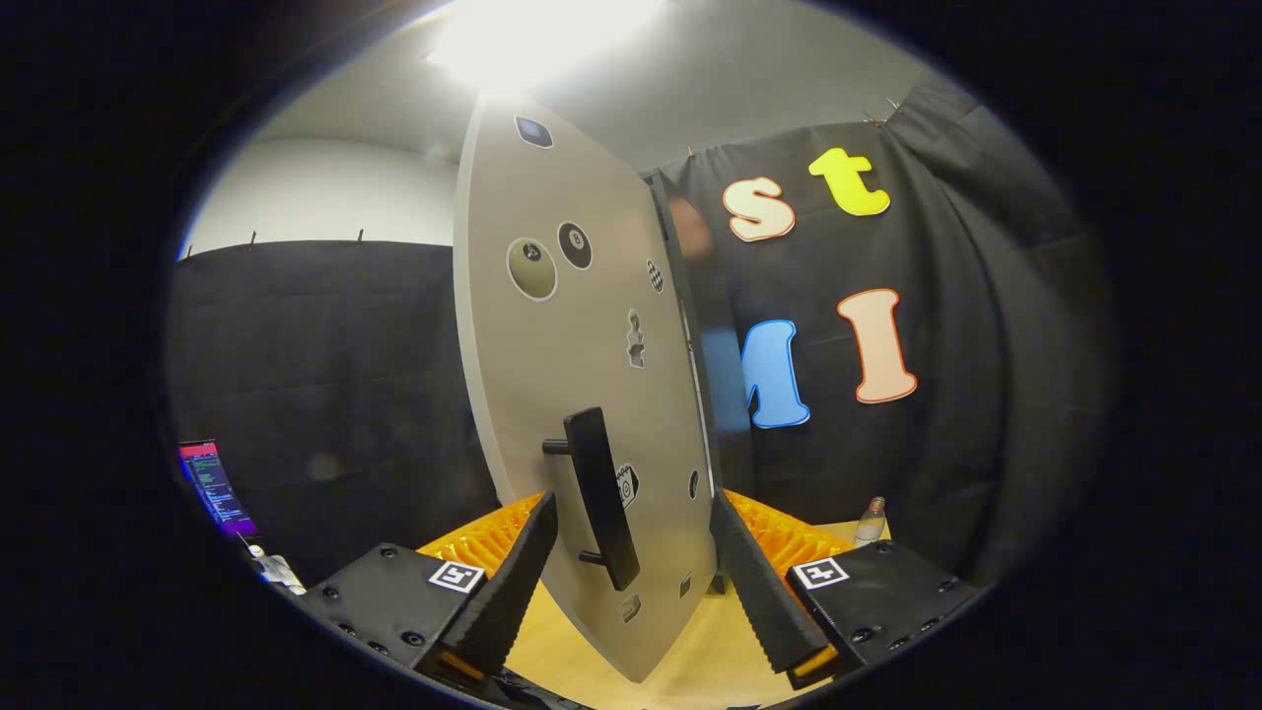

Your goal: Open the shoe cabinet door, grab the shoes and put them into the shoe cabinet, then close the shoe cabinet door.

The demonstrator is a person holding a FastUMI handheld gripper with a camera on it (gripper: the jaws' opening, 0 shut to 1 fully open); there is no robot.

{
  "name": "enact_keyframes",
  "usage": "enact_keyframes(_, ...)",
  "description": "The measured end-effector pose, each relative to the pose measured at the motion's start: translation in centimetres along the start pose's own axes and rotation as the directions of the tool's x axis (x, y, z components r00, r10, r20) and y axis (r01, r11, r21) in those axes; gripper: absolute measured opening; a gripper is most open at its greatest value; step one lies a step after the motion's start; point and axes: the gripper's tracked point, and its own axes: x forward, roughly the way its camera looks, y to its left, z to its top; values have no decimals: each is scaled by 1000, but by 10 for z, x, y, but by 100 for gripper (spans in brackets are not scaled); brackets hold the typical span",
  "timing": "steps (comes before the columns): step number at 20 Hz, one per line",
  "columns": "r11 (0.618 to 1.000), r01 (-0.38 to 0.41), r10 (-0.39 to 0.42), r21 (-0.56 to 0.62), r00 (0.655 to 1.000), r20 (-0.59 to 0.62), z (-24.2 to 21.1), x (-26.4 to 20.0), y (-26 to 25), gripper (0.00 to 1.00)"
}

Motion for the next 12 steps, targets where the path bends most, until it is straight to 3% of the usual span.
enact_keyframes(3,996,-80,79,-33,996,-38,-8,11,9,98)
enact_keyframes(7,986,-129,126,-102,991,-41,-10,19,13,96)
enact_keyframes(12,981,-175,171,-84,984,-53,-14,29,28,96)
